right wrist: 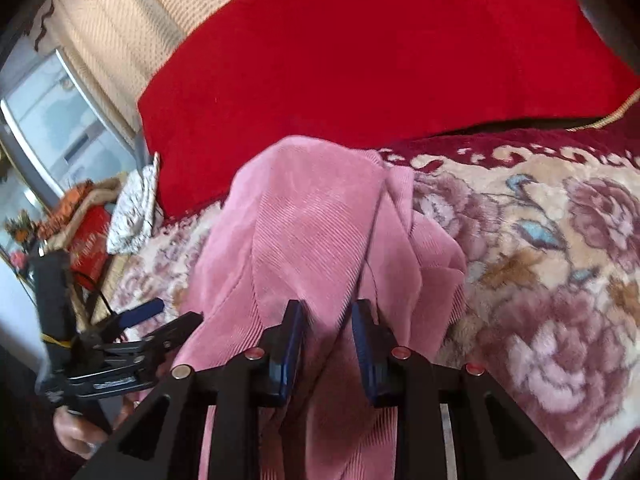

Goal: Fold large clothes

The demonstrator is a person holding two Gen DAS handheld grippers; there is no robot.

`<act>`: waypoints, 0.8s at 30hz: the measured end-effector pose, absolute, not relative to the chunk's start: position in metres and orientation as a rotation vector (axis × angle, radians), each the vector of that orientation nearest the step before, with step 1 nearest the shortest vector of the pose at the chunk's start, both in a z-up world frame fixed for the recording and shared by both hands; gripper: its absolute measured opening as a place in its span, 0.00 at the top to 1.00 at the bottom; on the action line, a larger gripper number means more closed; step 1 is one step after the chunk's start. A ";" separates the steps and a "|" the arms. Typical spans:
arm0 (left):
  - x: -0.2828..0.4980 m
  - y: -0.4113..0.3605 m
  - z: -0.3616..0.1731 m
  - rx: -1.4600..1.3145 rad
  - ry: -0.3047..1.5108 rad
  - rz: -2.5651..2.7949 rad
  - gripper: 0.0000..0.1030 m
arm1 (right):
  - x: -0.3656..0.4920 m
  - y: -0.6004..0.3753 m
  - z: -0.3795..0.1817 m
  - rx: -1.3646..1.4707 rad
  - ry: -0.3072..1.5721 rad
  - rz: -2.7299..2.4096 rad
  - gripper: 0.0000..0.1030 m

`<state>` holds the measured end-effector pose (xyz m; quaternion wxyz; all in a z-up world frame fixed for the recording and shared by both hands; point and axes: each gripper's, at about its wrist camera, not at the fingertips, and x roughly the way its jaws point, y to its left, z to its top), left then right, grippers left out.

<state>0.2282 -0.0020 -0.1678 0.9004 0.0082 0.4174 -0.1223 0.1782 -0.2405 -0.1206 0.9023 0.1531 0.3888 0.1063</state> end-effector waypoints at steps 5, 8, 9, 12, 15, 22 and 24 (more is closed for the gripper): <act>0.193 -0.010 -0.146 0.114 0.742 -0.162 0.00 | 0.138 -0.242 -0.101 0.284 0.736 0.219 0.71; 0.165 -0.011 -0.131 0.159 0.667 -0.101 0.00 | 0.115 -0.243 -0.085 0.274 0.700 0.207 0.69; 0.156 -0.010 -0.126 0.163 0.646 -0.087 0.00 | 0.110 -0.243 -0.081 0.273 0.697 0.201 0.60; 0.132 -0.005 -0.114 0.157 0.604 -0.061 0.00 | 0.087 -0.242 -0.063 0.271 0.628 0.200 0.23; 0.112 0.002 -0.103 0.130 0.585 -0.062 0.00 | 0.068 -0.234 -0.046 0.220 0.578 0.191 0.23; 0.077 0.019 -0.075 0.075 0.546 -0.043 0.00 | 0.031 -0.223 -0.021 0.180 0.532 0.182 0.23; 0.069 0.022 -0.066 0.078 0.527 -0.026 0.00 | 0.021 -0.220 -0.015 0.172 0.524 0.181 0.23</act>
